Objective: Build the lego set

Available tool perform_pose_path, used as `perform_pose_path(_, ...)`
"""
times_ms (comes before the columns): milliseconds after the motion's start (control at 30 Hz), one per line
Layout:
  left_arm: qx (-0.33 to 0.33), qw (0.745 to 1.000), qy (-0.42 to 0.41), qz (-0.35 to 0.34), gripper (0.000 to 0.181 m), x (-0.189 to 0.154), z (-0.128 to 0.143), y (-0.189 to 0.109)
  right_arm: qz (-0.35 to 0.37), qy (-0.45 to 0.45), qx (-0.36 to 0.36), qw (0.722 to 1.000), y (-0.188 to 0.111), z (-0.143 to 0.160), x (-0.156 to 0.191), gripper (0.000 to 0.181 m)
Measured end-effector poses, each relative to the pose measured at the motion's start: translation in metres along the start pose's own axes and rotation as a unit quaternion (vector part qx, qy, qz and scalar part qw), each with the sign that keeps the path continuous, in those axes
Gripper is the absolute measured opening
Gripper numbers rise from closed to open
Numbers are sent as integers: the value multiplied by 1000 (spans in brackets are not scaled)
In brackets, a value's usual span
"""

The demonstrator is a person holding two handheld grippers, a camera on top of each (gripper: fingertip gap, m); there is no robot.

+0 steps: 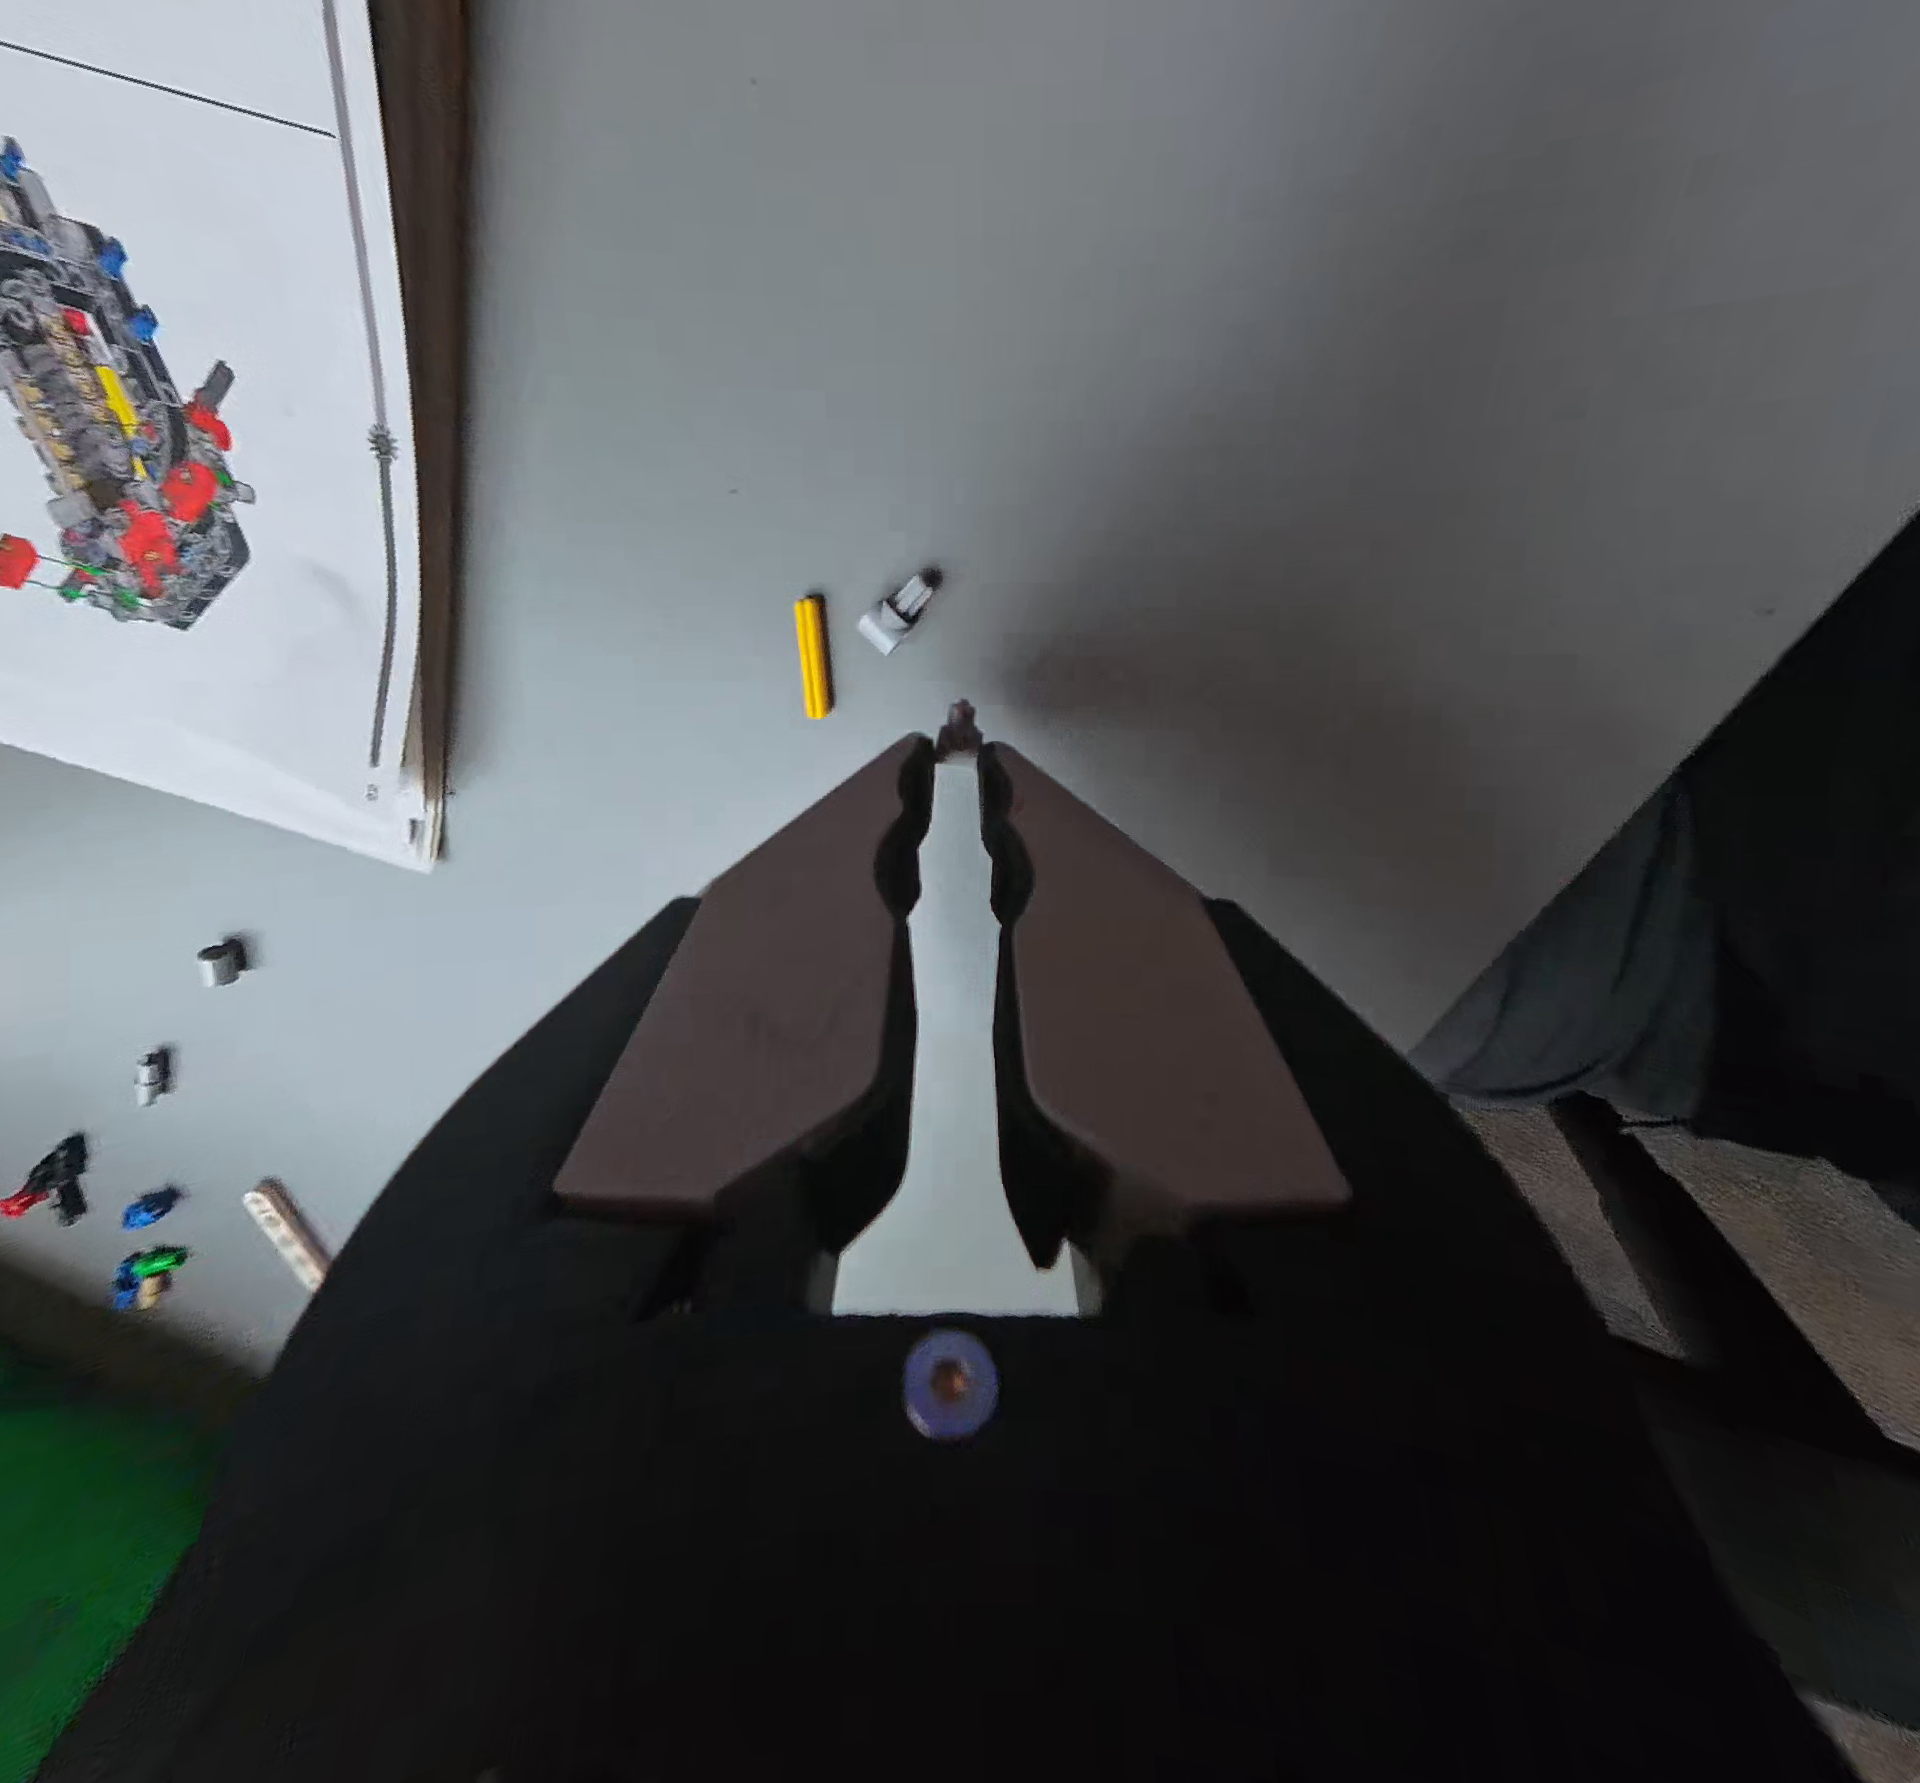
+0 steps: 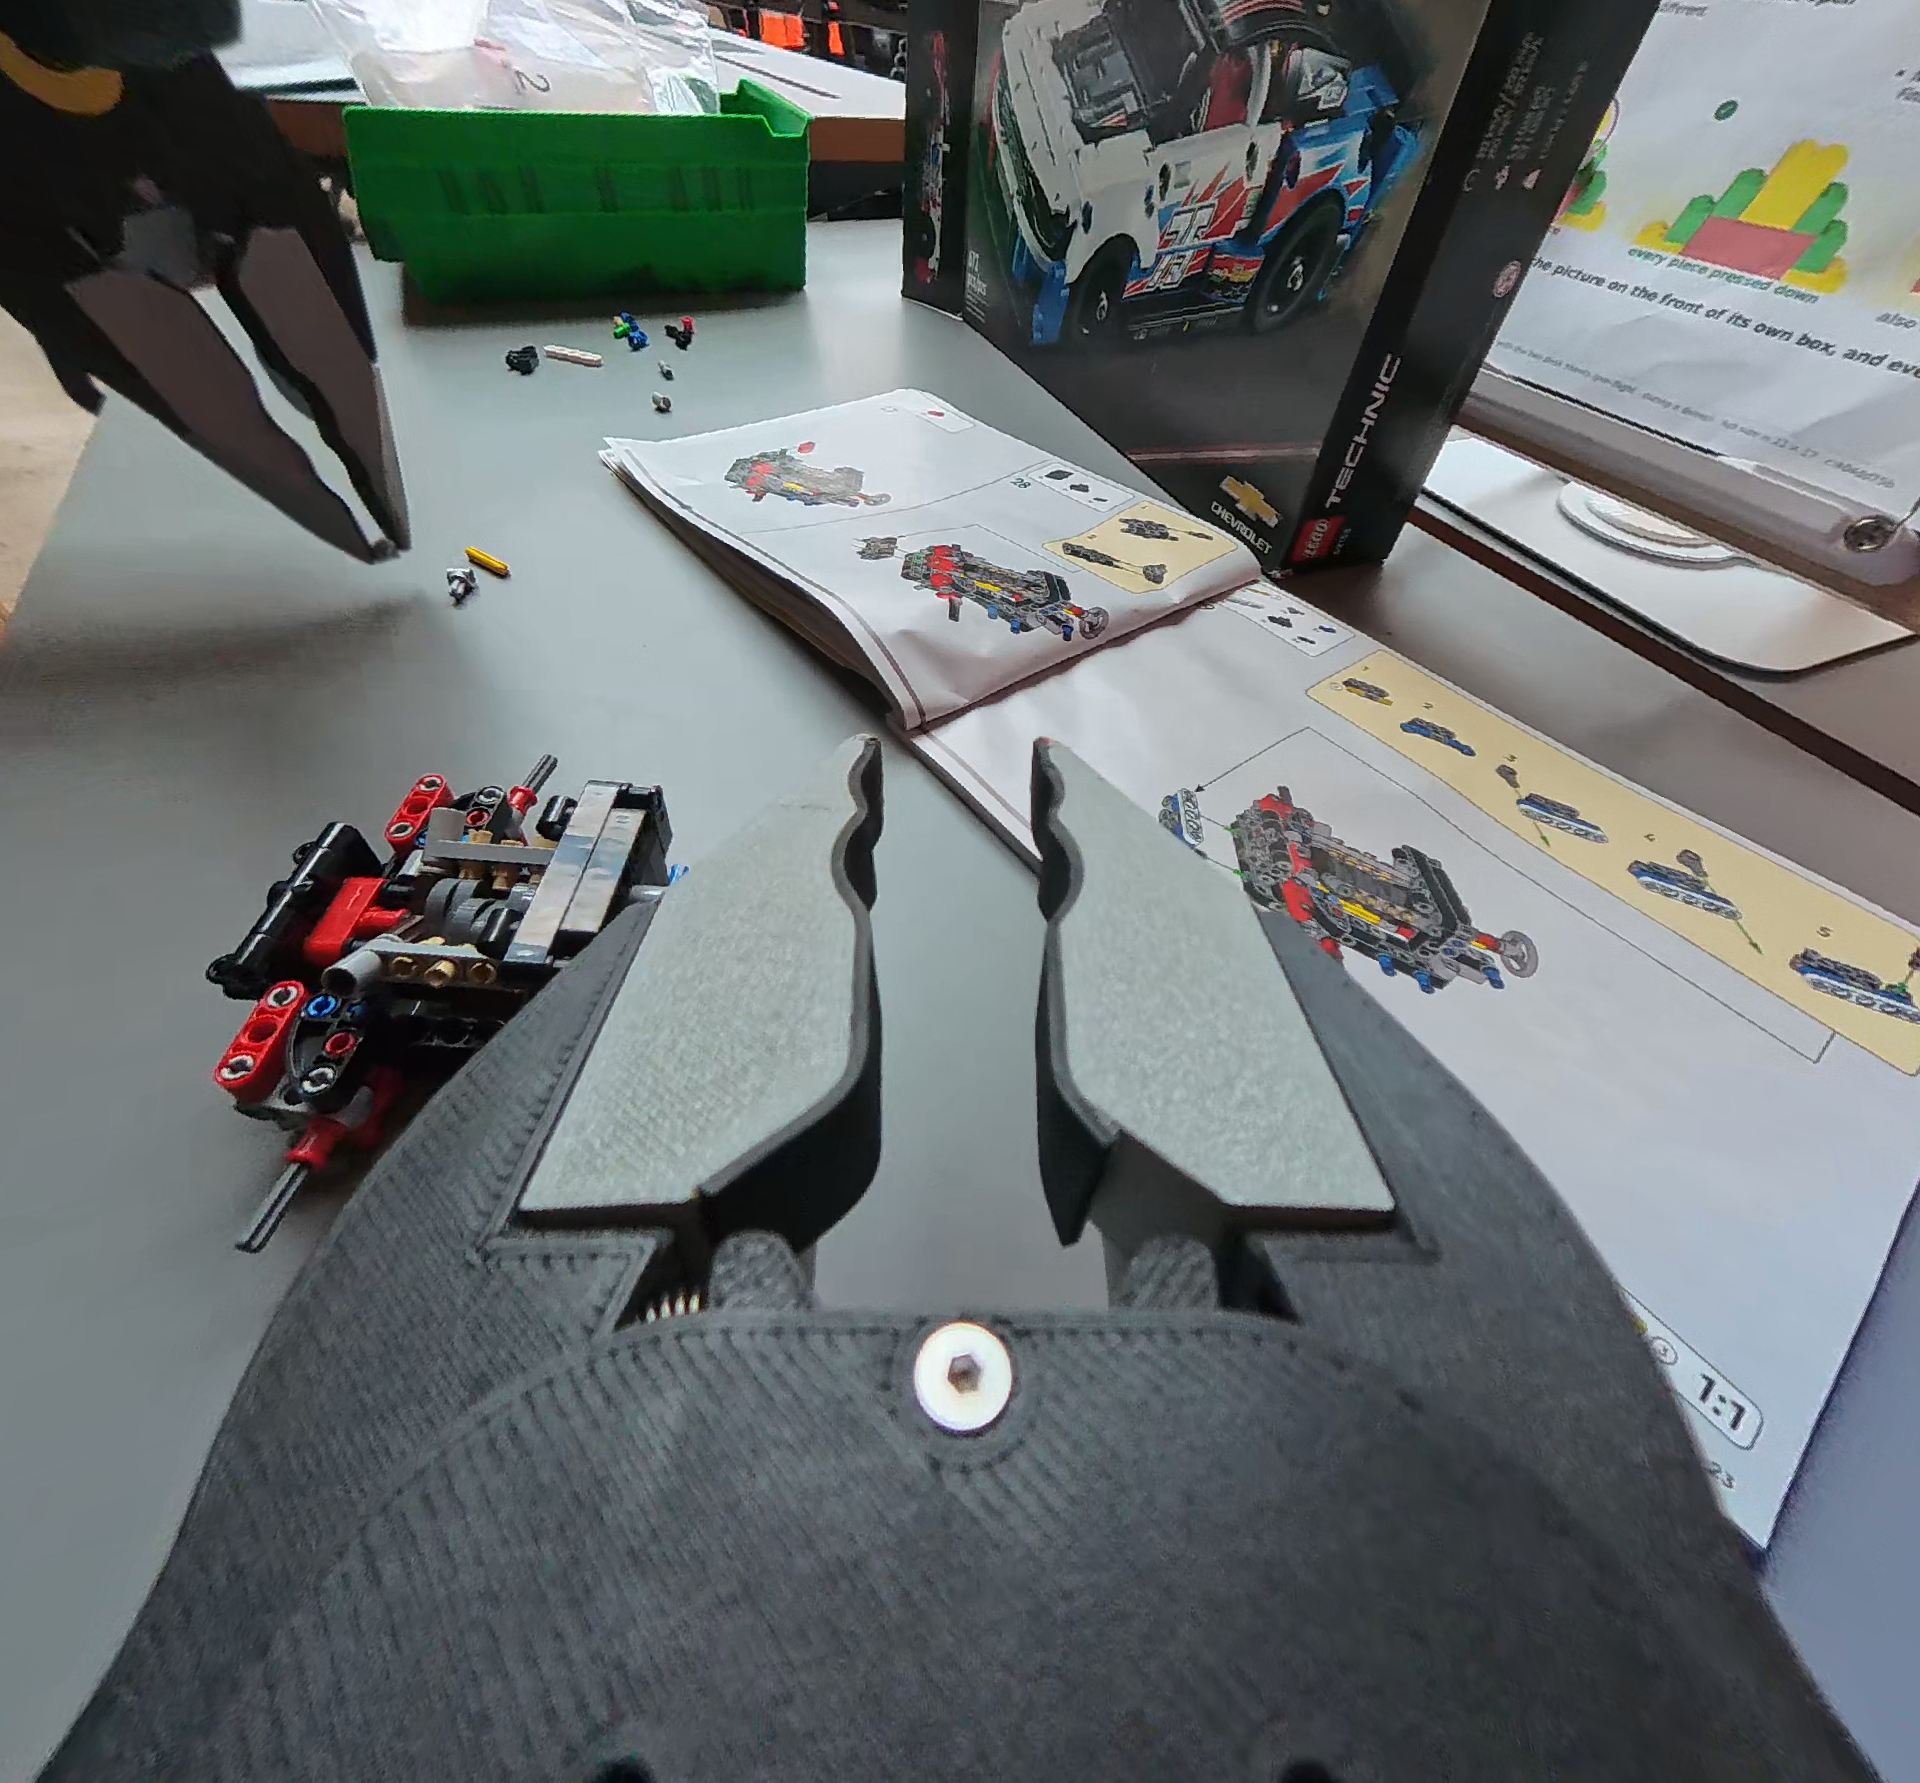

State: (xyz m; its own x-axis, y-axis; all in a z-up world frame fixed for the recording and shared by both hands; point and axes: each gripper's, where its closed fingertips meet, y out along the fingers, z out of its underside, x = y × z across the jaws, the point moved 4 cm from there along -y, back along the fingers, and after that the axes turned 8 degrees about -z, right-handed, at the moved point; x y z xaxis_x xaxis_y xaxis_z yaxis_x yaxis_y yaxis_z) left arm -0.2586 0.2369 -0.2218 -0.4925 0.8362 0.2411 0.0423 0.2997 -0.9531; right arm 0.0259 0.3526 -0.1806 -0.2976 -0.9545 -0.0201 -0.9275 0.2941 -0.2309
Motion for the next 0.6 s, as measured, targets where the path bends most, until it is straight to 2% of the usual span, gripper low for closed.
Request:
perform_pose_path(33,6,1000,-7,-4,6,1,1,5,0,-1,0,1000,0,0,0,25)
perform_pose_path(100,17,999,-9,-38,6,8,2,14,0,-2,0,1000,0,0,0,25)
perform_pose_path(200,-12,1000,-10,-27,7,3,-7,15,3,-3,2,1000,0,0,-1,24)
perform_pose_path(300,-6,999,-15,-49,8,11,-6,15,7,-2,4,1000,0,1,-2,24)
perform_pose_path(433,-40,998,-38,-36,16,14,-6,6,10,1,4,1000,-1,2,-4,24)
perform_pose_path(600,-65,992,-71,-77,18,31,7,-9,12,4,5,1000,-1,3,-6,24)
